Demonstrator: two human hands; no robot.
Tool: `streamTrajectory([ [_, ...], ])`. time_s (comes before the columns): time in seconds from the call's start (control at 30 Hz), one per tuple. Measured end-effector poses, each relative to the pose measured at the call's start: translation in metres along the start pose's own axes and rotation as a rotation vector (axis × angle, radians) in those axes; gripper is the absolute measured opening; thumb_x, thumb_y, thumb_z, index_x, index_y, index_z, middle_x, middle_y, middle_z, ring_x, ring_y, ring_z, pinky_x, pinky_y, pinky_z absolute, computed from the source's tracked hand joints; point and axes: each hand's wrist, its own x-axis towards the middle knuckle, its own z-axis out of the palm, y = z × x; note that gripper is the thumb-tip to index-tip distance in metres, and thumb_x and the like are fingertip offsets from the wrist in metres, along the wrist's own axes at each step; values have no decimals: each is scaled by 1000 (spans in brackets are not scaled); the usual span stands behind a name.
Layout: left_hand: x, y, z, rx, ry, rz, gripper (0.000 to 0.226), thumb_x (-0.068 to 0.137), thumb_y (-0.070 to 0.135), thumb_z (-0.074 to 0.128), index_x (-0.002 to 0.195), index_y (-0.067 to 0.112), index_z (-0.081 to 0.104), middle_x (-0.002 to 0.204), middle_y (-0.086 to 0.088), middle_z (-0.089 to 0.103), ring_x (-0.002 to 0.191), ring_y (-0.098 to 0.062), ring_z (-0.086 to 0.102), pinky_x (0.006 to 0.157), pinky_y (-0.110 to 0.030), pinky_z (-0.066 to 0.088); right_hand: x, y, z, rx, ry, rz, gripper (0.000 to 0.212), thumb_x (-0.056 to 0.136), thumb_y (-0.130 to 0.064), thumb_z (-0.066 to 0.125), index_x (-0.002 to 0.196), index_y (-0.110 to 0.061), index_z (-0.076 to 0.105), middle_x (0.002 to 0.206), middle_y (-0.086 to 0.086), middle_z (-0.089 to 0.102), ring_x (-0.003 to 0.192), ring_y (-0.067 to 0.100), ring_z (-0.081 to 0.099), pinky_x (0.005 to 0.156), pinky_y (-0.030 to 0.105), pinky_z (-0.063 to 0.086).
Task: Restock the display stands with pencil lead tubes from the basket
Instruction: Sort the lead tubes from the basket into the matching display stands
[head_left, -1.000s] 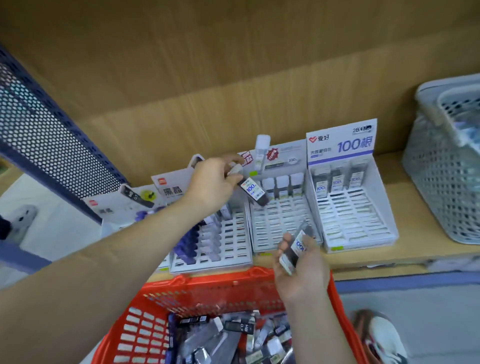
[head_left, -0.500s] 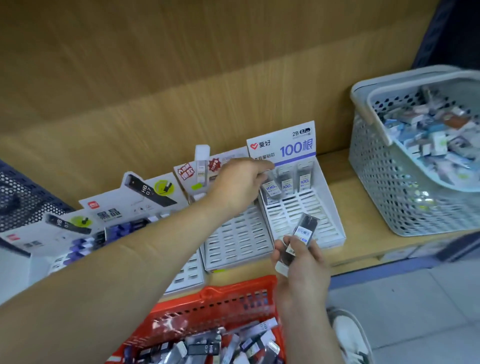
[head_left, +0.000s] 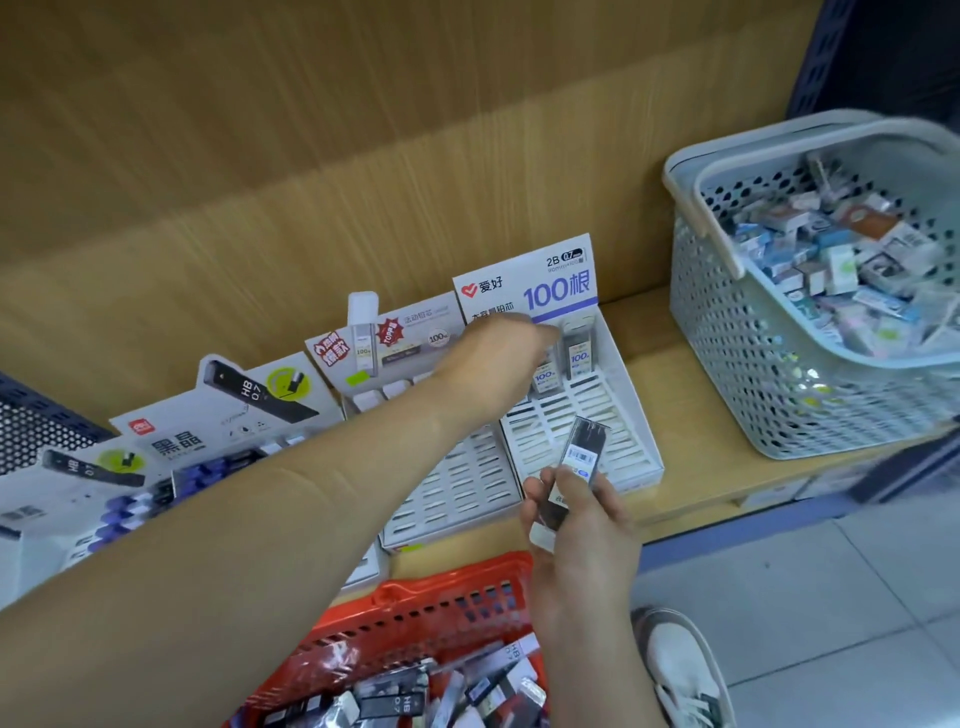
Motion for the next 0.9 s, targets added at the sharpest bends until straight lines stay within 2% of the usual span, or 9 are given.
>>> streamTrajectory([
  [0.1,2,2,5,-50,-21,-35,30,88,1,53,114,14,59,100,-6,45,88,-29,53,63,-29,33,-1,-4,2,42,13,22,11,94,1,58,100,-4,66,64,6,65,53,16,63,46,24,51],
  [0.2,4,2,6,-98,20,-100,32,91,8,53,122,15,54,104,-7,52,90,-30,56,67,-34,44,1,-7,2,47,-21,24,16,95,-1,58,108,-4,66,84,12,66,62,19,67,55,27,55],
  [0.27,4,2,5,-50,80,-118,23,89,7,57,112,12,56,99,-8,56,85,-32,60,68,-40,50,1,-6,2,32,-58,16,17,95,0,58,109,-3,67,93,14,66,69,20,69,60,30,56],
  [0.37,2,3,3,-70,120,-117,10,89,7,57,98,10,60,94,-8,60,83,-31,59,68,-40,49,1,-5,1,46,-58,18,16,96,1,58,106,-5,68,100,16,64,70,21,70,61,30,56],
  [0.47,5,4,1,-82,139,-60,9,85,4,60,90,11,63,88,-8,63,84,-29,58,68,-36,49,2,-3,0,49,-45,8,16,96,1,57,102,-8,69,99,14,63,67,18,70,60,28,55],
  [0.63,14,4,4,-146,144,-60,19,85,2,58,96,12,69,90,-6,64,97,-24,50,73,-28,40,3,1,-1,25,-36,-19,16,93,1,62,102,-9,71,95,13,67,67,17,69,64,29,55],
  [0.73,14,0,4,-181,157,-83,25,86,-1,56,101,12,72,98,-6,67,104,-24,47,83,-32,42,4,0,-2,6,-55,-16,15,93,-1,63,86,-15,66,79,7,61,66,13,63,67,26,51],
  [0.8,11,-1,3,-234,145,-96,25,89,2,55,104,13,72,102,-6,68,106,-24,50,86,-32,42,6,-1,-3,4,-59,-4,22,93,-2,63,77,-15,55,74,6,51,67,13,56,68,24,51],
  [0.9,9,0,4,-228,100,-84,14,90,17,59,101,20,66,96,-5,65,98,-24,53,80,-34,46,6,1,-2,-9,-50,-20,17,94,-3,62,86,-14,51,72,4,46,62,10,49,65,22,50],
])
